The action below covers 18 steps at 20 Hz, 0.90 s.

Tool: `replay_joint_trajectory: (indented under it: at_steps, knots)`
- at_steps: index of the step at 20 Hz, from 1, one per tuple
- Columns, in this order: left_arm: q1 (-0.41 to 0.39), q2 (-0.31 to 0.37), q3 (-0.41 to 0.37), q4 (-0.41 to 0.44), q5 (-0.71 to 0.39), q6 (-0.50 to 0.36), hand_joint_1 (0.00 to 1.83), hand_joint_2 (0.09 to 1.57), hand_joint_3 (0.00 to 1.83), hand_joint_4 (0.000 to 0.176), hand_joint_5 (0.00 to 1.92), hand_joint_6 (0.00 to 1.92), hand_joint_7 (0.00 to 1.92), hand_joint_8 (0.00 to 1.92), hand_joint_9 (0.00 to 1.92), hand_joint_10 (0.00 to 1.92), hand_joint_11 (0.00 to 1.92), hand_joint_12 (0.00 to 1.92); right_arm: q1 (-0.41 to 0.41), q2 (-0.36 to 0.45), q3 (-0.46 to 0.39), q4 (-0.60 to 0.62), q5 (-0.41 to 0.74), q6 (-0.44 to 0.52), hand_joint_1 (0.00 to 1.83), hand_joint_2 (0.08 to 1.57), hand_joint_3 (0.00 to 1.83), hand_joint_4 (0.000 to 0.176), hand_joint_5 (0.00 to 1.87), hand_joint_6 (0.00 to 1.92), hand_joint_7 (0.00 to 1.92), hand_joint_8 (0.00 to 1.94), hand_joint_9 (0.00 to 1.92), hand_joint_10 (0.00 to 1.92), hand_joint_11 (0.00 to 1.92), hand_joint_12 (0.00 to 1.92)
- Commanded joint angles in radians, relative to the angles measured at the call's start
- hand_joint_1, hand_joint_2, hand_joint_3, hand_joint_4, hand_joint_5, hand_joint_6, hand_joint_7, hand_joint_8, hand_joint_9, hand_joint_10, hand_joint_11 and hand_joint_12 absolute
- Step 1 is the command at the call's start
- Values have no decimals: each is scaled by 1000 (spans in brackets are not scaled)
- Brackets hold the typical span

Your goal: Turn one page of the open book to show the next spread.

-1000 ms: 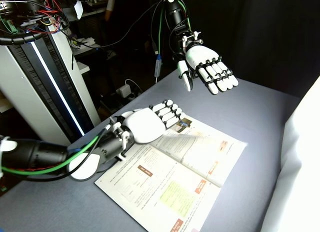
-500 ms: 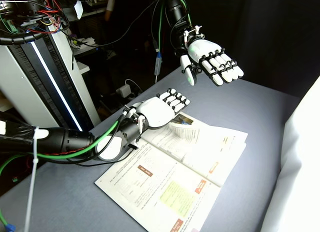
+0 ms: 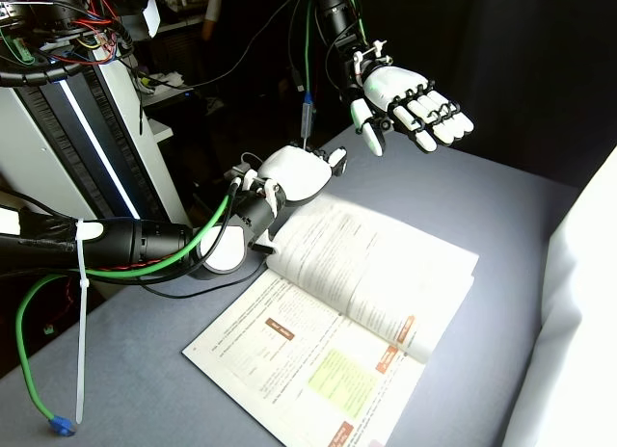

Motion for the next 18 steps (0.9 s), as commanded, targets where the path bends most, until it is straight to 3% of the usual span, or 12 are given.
replay_joint_trajectory:
  at_steps: [1,2,3,5,8,9,10,11,12,13,14,18]
  knots:
    - [-4,-1,5,-27,-142,-3,15,1464,0,86,13,2,0,0,0,0,0,0,13,9,-18,89,112,-17,100,1280,10,40,127,44,59,1,18,82,4,125]
    - [-4,-6,7,-26,-139,-5,0,1457,0,65,30,10,0,0,0,0,0,0,13,21,-26,109,113,-42,10,1243,0,58,9,4,1,0,0,2,0,4]
    - [-4,-8,8,-26,-139,-6,0,1467,0,63,23,6,0,0,0,0,0,0,13,36,-32,129,115,-57,1,1243,0,53,1,0,0,0,0,0,0,0]
    - [-4,-13,8,-22,-140,-8,0,1473,1,22,52,17,0,0,0,0,0,0,6,75,-40,172,128,-68,0,1282,12,39,0,0,0,0,0,0,0,0]
    - [-4,-20,7,-22,-144,-10,39,1445,0,64,139,22,23,5,0,0,7,177,-25,147,-63,214,138,-69,0,1268,4,57,0,0,0,0,0,0,0,0]
    - [-4,-21,7,-22,-145,-10,271,1427,2,57,259,2,165,8,116,6,0,512,-35,169,-73,225,138,-69,42,1282,7,0,0,0,0,0,0,0,0,0]
    - [-4,-23,6,-23,-147,-11,302,1462,9,0,256,2,161,2,113,2,0,459,-45,194,-85,229,138,-69,8,1304,14,0,0,0,0,0,0,0,0,0]
    - [-4,-25,6,-23,-150,-12,60,1343,0,0,86,0,47,0,22,0,0,192,-55,221,-98,237,138,-69,26,1312,12,0,0,0,0,0,0,0,0,0]
    - [-4,-26,5,-22,-153,-12,11,1096,0,0,166,7,159,10,177,11,57,625,-65,252,-112,237,138,-69,29,1315,11,0,0,0,0,0,0,0,0,0]
    - [-4,-26,4,-19,-154,-13,1,1037,0,0,244,5,182,2,215,5,11,869,-74,290,-130,233,138,-69,110,1273,0,0,0,0,0,0,0,0,0,0]
    - [-4,-27,3,-17,-156,-13,0,1032,0,18,260,3,185,0,223,3,1,930,-76,338,-158,225,134,-65,22,1264,0,0,0,0,0,0,0,0,0,0]
    - [-4,-34,2,-17,-161,-17,0,1030,0,23,265,3,186,0,225,2,0,946,-116,474,-231,214,115,-30,15,1223,0,0,0,0,0,0,0,0,0,0]
